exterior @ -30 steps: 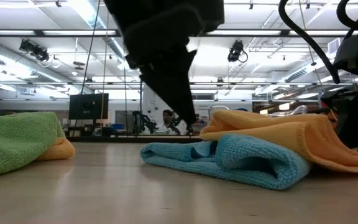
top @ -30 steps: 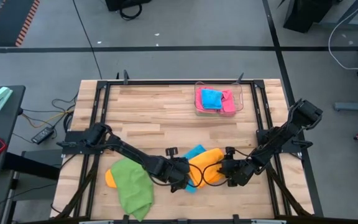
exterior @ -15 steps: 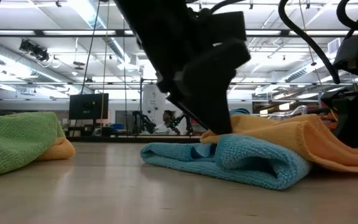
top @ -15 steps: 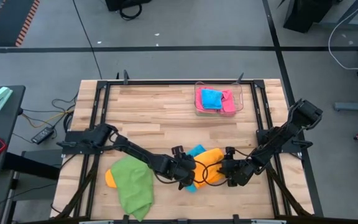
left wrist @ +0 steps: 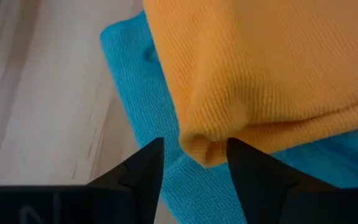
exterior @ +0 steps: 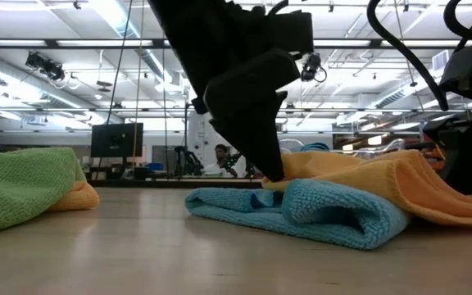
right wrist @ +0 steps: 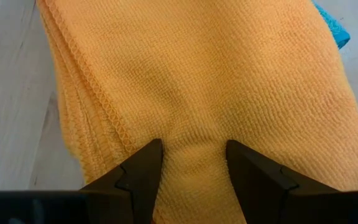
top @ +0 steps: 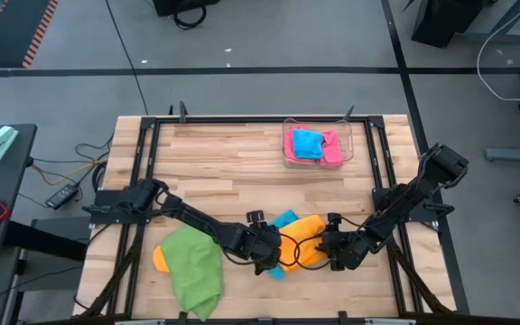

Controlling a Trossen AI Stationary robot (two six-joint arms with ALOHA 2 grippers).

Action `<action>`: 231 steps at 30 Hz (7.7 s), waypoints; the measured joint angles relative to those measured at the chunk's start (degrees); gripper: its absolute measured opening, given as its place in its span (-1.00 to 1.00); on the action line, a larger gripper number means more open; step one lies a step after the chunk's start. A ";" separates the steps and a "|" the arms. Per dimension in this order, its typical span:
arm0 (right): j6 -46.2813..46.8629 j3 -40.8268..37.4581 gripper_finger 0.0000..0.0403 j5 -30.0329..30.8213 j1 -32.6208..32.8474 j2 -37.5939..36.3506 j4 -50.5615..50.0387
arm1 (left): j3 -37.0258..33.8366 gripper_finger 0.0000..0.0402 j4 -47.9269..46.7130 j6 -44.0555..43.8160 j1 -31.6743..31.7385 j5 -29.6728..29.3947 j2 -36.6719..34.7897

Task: Fold microfiber towels
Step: Fold the right yellow towel

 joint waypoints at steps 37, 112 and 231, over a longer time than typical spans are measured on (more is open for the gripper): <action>0.56 0.00 -0.04 0.13 0.00 0.02 0.00 | 0.02 -0.47 -10.24 -3.75 -3.26 -11.80 -3.79; -4.48 7.57 -0.04 15.29 7.10 -2.43 8.60 | 0.02 -0.94 30.17 51.01 -5.41 2.89 5.95; 1.22 35.89 0.43 25.87 9.44 23.71 -9.64 | 0.12 -0.95 11.64 21.39 -5.47 -2.27 -4.98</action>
